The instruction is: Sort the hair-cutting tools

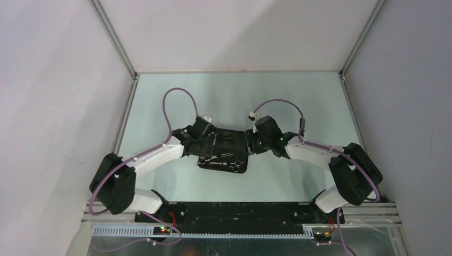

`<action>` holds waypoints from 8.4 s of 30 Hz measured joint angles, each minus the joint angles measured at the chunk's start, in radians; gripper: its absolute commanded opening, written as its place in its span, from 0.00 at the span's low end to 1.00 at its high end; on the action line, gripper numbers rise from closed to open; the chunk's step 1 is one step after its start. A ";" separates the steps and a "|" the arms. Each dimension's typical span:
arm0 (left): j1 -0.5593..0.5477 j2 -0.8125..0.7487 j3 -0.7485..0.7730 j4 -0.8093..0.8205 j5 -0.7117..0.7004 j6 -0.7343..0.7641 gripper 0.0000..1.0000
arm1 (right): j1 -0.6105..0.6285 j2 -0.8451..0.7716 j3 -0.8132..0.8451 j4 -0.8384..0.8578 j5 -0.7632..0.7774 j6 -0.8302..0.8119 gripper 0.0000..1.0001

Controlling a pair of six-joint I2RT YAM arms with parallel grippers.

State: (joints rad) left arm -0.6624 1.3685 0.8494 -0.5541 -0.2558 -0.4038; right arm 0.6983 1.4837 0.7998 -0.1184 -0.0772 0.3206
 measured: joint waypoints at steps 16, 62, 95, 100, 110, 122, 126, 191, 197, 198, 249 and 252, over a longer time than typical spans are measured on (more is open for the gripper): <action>0.002 0.124 -0.004 -0.039 0.024 -0.060 0.60 | 0.001 0.202 0.100 -0.040 0.058 0.154 0.17; -0.074 0.305 0.147 -0.124 0.162 0.217 0.06 | 0.011 0.218 0.106 -0.015 0.069 0.129 0.00; -0.256 0.319 0.160 -0.207 0.211 0.748 0.00 | -0.031 0.222 0.064 0.170 -0.168 -0.142 0.00; -0.287 0.320 0.161 -0.202 0.210 0.752 0.00 | -0.036 0.224 0.064 0.183 -0.175 -0.146 0.00; -0.296 0.331 0.171 -0.195 0.203 0.655 0.00 | -0.043 0.243 0.064 0.225 -0.175 -0.106 0.00; -0.178 0.322 0.172 -0.149 0.206 0.437 0.00 | -0.053 0.243 0.022 0.289 -0.143 -0.042 0.00; -0.176 0.318 0.178 -0.083 0.209 0.411 0.00 | -0.047 0.243 0.016 0.297 -0.150 -0.024 0.00; 0.424 -0.747 -0.185 -0.027 -0.182 0.109 1.00 | -0.547 0.181 0.296 -0.421 0.326 0.135 0.68; 0.393 -0.755 -0.218 -0.008 -0.225 0.137 1.00 | -0.670 0.273 0.296 -0.435 0.266 0.150 0.56; 0.391 -0.754 -0.218 0.000 -0.232 0.142 1.00 | -0.682 0.285 0.297 -0.434 0.246 0.147 0.52; 0.375 -0.428 -0.159 0.045 0.106 0.203 1.00 | 0.033 0.031 0.142 -0.127 -0.208 0.394 0.00; 0.302 -0.293 -0.082 0.030 0.188 0.251 0.98 | 0.059 0.035 0.125 -0.092 -0.225 0.423 0.00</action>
State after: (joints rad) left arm -0.3603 1.0756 0.7673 -0.5240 -0.0681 -0.1528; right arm 0.7570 1.5192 0.9245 -0.2104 -0.3023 0.7441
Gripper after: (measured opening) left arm 0.996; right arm 0.010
